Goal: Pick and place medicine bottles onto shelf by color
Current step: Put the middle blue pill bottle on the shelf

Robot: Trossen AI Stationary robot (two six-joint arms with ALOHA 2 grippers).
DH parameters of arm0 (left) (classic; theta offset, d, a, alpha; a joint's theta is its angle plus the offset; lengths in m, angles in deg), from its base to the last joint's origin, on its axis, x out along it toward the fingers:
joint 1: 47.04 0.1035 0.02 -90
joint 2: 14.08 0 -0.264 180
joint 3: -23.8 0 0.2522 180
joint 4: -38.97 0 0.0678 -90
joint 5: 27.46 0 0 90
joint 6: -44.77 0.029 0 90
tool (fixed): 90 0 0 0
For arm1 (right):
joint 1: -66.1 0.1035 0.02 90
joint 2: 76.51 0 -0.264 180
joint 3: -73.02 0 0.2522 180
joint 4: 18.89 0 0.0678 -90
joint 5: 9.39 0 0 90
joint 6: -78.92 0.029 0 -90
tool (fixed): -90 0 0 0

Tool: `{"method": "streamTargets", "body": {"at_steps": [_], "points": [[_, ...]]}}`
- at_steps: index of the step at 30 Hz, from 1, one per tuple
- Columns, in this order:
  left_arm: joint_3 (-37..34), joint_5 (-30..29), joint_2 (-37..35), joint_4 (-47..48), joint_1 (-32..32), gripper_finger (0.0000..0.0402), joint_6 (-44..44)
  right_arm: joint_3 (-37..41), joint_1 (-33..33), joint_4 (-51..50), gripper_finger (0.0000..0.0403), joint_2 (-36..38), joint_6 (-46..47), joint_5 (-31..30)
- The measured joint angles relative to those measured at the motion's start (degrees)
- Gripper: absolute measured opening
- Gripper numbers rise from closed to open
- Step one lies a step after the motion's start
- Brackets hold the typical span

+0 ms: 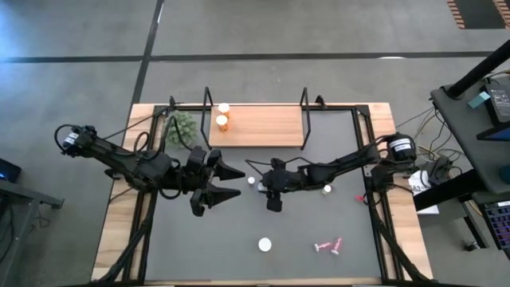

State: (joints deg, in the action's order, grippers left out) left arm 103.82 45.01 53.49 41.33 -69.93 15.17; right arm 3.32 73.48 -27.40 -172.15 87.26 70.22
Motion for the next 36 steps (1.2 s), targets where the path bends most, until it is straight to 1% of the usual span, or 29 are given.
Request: {"method": "streamTargets", "body": {"at_steps": [10, 23, 36], "points": [[0.0, 0.0, 0.0, 0.0, 0.0, 0.0279, 0.0, 0.0, 0.0, -0.3, 0.0171, 0.4, 0.1, -0.2], [0.0, 0.0, 0.0, 0.1, 0.0, 0.0279, 0.0, 0.1, 0.0, 0.3, 0.0171, -4.5, 2.3, -0.2], [0.0, 0.0, 0.0, 0.4, 0.0, 0.0279, 0.0, 0.0, 0.0, 1.4, 0.0171, -4.1, 3.8, -0.2]]}}
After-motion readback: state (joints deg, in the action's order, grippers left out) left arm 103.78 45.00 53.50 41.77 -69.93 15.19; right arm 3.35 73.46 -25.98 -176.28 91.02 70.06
